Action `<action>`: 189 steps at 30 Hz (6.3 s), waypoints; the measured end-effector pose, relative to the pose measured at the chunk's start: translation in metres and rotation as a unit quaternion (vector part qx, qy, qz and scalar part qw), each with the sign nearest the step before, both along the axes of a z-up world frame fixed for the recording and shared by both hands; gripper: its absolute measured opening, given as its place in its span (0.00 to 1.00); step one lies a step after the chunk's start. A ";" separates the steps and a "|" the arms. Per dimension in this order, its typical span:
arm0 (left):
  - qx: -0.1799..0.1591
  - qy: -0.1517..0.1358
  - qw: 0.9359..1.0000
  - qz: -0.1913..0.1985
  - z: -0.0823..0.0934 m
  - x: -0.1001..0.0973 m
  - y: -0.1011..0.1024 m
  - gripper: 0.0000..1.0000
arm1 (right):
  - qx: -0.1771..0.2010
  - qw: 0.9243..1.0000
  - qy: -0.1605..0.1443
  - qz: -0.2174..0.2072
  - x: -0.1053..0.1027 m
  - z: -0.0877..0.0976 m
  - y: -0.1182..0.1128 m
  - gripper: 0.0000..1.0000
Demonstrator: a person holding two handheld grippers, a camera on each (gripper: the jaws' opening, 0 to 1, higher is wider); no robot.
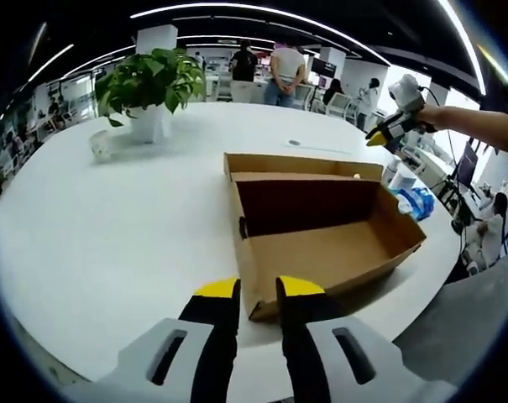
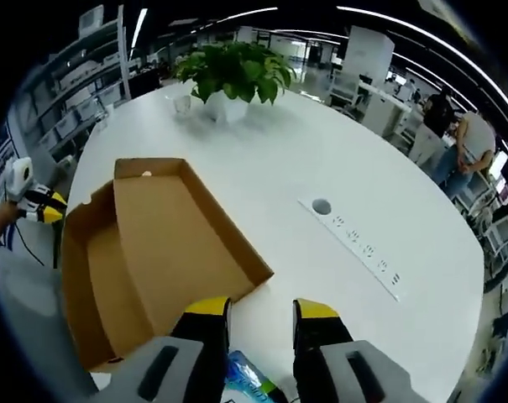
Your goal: Operate the shoe box by opening the lid, removing the specified soft item, and placing it in the target area until the item is outside and the box remains undamaged.
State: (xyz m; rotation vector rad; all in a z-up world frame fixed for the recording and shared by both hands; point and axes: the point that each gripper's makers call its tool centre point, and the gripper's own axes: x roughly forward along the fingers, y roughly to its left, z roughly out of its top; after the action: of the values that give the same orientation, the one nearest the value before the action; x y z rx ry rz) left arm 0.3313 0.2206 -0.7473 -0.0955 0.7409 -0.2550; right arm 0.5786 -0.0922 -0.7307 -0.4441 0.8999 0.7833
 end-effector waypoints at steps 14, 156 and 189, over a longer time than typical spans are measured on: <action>-0.012 0.025 0.999 0.023 -0.017 -0.005 -0.001 0.04 | 0.039 0.992 0.057 -0.101 -0.001 -0.031 0.016 0.20; -0.050 0.039 0.997 0.035 -0.019 -0.007 -0.006 0.03 | 0.204 0.954 -0.148 -0.162 -0.075 0.076 0.030 0.00; -0.071 0.020 0.997 0.026 -0.018 -0.007 -0.007 0.04 | 0.206 0.950 -0.182 -0.145 -0.133 0.074 0.026 0.00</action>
State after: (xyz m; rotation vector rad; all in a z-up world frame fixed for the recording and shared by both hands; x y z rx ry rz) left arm 0.3240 0.2135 -0.7653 -0.2548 0.7594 -0.2572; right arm 0.4453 -0.0661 -0.6569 -0.0761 0.4242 0.5722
